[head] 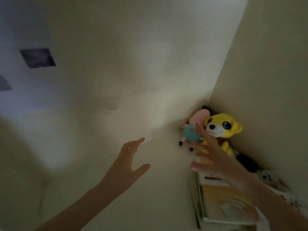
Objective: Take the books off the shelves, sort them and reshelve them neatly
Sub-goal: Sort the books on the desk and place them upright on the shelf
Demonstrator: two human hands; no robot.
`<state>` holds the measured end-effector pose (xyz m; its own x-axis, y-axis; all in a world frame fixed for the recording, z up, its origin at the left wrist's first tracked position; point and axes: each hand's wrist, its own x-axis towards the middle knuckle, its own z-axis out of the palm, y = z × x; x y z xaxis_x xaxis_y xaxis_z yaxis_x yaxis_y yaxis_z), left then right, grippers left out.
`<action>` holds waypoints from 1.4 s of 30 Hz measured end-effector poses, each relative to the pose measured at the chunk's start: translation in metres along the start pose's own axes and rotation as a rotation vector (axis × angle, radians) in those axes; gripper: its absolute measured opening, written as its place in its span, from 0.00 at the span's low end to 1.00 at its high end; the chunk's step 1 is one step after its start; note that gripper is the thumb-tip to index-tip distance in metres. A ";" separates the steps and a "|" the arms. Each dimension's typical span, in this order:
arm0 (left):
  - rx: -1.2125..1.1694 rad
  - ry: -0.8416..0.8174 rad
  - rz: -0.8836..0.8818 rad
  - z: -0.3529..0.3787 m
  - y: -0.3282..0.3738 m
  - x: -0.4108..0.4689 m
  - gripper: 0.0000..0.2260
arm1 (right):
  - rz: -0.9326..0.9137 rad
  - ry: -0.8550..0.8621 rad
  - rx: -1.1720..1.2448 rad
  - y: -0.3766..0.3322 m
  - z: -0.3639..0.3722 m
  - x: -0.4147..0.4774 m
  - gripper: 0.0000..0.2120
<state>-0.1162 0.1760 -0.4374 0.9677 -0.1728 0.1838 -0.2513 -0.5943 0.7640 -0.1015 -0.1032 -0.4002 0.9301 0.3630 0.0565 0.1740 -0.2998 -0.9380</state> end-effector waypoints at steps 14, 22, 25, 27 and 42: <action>-0.244 -0.534 -0.461 0.192 -0.014 0.022 0.34 | 0.349 0.182 -0.080 0.156 -0.078 -0.066 0.50; -0.376 -0.577 -0.426 0.241 0.007 0.034 0.33 | 0.466 0.231 -0.102 0.201 -0.093 -0.073 0.48; -0.472 -0.574 -0.358 0.252 0.016 0.043 0.29 | 0.529 0.231 -0.097 0.217 -0.100 -0.075 0.50; -0.558 -0.560 -0.347 0.262 0.017 0.047 0.31 | 0.603 0.240 -0.001 0.226 -0.102 -0.074 0.48; -0.803 -0.419 -0.416 0.296 0.010 0.049 0.39 | 0.711 0.346 0.310 0.247 -0.085 -0.073 0.46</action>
<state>-0.0779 -0.0706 -0.6035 0.8501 -0.4268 -0.3086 0.3457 0.0101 0.9383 -0.0986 -0.2788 -0.6073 0.8398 -0.1256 -0.5282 -0.5393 -0.0811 -0.8382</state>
